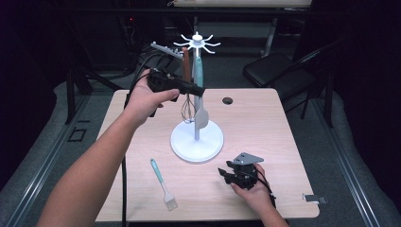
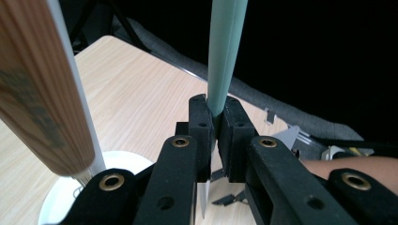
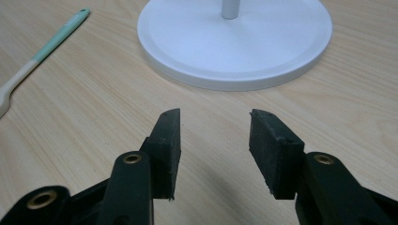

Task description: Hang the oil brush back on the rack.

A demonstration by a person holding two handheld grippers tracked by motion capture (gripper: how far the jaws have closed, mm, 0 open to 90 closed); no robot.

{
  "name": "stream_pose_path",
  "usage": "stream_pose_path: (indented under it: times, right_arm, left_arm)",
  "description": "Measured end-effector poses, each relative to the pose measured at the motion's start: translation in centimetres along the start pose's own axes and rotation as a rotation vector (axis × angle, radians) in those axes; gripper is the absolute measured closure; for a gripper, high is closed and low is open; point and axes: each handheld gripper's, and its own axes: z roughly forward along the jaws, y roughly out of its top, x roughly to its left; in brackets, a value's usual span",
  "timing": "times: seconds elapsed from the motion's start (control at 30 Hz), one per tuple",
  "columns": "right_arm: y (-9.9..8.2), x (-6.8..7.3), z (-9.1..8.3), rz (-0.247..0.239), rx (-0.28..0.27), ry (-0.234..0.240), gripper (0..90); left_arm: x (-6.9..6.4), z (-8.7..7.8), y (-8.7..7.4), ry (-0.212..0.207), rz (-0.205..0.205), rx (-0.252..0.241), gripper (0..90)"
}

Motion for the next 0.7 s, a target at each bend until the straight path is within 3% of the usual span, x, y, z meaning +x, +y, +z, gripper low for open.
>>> stream_pose_path:
  times: [0.13,0.43,0.6,0.7]
  right_arm:
    - [0.0,0.0,0.1,0.003,-0.004,0.006,54.1]
    - [0.0,0.2,0.1,-0.003,0.001,0.007,54.1]
    - [0.0,0.3,0.2,-0.011,0.005,0.01,54.1]
    - [0.0,0.3,0.2,-0.013,0.001,0.011,54.1]
  left_arm:
    - [0.4,-0.1,0.2,-0.02,-0.019,-0.019,84.6]
    - [1.1,0.1,0.1,-0.007,-0.048,-0.013,84.6]
    - [1.4,0.3,-0.1,0.006,-0.073,-0.028,84.2]
    - [1.3,0.3,-0.3,0.051,-0.079,-0.033,79.3]
